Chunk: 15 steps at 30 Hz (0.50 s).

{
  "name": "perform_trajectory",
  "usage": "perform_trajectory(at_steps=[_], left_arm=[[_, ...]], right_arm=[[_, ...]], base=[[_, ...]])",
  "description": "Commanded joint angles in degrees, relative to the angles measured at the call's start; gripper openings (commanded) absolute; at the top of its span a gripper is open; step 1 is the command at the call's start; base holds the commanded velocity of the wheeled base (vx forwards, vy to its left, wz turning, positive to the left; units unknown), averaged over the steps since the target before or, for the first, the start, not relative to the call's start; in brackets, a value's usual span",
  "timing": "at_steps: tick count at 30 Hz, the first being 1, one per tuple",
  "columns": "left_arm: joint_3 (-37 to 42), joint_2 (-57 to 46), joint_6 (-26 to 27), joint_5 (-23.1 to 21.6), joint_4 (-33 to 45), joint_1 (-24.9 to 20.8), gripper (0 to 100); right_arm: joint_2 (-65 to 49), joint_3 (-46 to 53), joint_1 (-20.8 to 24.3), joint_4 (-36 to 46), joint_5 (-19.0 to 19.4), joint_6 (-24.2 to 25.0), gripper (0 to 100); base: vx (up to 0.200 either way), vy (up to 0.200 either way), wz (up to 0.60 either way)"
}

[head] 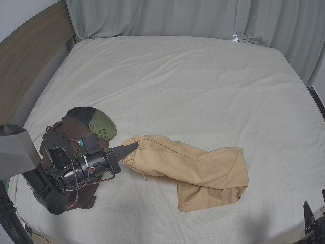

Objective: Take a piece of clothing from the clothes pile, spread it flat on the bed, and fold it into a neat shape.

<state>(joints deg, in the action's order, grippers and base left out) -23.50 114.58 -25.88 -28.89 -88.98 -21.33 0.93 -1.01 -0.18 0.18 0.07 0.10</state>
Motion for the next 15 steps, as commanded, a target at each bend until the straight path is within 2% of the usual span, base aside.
perform_trajectory(at_steps=[1, 11, 12, 15], left_arm=[[0.0, 0.9, 2.2, 0.0, -0.1, 2.3, 0], [0.0, 3.8, 12.3, -2.0, -0.1, 8.6, 0], [0.1, 5.1, 14.5, -3.6, -0.1, 10.0, 0], [0.4, 6.5, 15.9, -5.6, -0.1, 10.4, 0]], right_arm=[[-0.9, 1.0, 0.0, 0.0, 0.0, 0.0, 100], [-0.9, 1.0, 0.0, 0.1, 0.0, -0.2, 100], [-0.9, 1.0, 0.0, 0.1, 0.0, -0.2, 100], [-0.9, 1.0, 0.0, 0.1, 0.0, -0.2, 100]], base=[[0.0, 0.0, 0.0], [0.0, 0.0, 0.0], [0.0, 0.0, 0.0], [0.0, 0.0, 0.0]])
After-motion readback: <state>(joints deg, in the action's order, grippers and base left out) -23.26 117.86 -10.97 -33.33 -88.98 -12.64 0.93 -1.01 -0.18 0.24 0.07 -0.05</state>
